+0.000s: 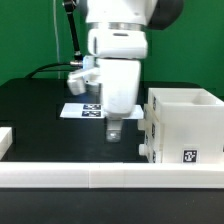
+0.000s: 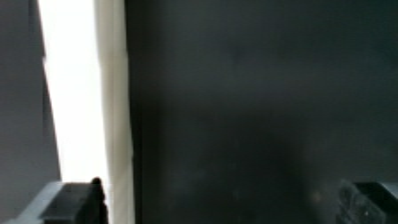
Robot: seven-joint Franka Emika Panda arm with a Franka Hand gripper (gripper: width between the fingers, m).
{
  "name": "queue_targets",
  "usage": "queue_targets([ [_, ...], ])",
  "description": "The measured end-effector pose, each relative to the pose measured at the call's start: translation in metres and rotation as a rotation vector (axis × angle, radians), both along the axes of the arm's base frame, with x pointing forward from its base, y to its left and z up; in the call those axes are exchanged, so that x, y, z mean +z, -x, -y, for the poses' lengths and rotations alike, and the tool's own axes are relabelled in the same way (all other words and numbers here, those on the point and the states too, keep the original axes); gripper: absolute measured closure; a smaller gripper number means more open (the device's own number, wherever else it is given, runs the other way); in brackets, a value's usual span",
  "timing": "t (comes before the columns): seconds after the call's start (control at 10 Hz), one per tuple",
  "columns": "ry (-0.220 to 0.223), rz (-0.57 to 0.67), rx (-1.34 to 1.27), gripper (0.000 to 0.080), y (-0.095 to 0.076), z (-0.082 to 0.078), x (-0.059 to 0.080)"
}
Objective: Assemble drawer
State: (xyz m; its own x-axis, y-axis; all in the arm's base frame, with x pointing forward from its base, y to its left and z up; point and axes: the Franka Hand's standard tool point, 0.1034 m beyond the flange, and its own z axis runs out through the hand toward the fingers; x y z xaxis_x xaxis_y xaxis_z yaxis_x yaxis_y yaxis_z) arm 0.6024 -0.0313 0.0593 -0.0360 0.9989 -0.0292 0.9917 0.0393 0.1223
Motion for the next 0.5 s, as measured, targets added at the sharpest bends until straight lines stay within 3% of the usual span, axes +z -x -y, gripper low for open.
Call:
queue_targets([
  [0.2, 0.001, 0.067, -0.021, 0.0151, 0.005, 0.029, 0.015],
  [0.3, 0.0, 0.112, -0.05, 0.0151, 0.018, 0.045, 0.026],
  [0.4, -0.005, 0.126, -0.075, 0.0151, 0.033, 0.054, 0.029],
  [0.5, -0.005, 0.119, -0.076, 0.0151, 0.032, 0.052, 0.026],
])
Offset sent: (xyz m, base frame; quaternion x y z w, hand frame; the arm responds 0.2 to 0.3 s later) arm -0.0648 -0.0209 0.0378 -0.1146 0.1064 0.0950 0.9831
